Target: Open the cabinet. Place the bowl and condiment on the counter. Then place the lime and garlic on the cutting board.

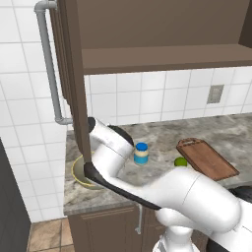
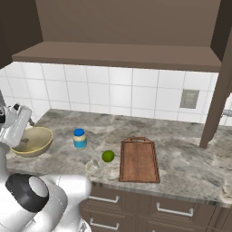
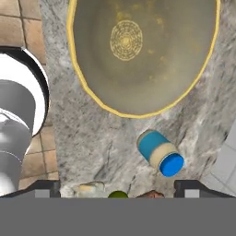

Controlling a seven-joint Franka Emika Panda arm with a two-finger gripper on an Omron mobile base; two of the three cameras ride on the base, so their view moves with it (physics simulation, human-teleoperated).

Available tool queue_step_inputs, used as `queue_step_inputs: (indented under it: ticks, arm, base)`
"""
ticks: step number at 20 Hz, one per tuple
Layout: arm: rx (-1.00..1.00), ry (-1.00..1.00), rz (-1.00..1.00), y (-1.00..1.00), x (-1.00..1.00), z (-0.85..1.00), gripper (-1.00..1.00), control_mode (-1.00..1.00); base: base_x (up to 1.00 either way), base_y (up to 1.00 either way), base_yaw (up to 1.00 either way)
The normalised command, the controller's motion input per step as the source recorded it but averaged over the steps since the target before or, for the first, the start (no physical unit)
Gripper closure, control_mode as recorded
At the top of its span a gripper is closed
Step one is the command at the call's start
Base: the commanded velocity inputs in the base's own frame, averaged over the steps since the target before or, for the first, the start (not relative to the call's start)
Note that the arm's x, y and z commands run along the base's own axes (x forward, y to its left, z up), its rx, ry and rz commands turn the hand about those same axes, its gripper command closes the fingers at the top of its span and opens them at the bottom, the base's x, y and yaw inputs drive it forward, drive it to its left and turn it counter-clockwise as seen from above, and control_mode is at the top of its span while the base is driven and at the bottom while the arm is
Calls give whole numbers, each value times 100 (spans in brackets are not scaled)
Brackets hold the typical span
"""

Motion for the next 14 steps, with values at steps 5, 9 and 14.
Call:
queue_step_inputs:
  ticks: [5,9,14]
  arm:
    - [9,13,-13,-100,0,28,-100,-100]
    - [4,7,-23,-100,1,-5,-100,-100]
    - [3,9,-39,-87,37,-41,-100,-100]
  base:
    - [0,0,0]
    - [0,0,0]
    - [0,0,0]
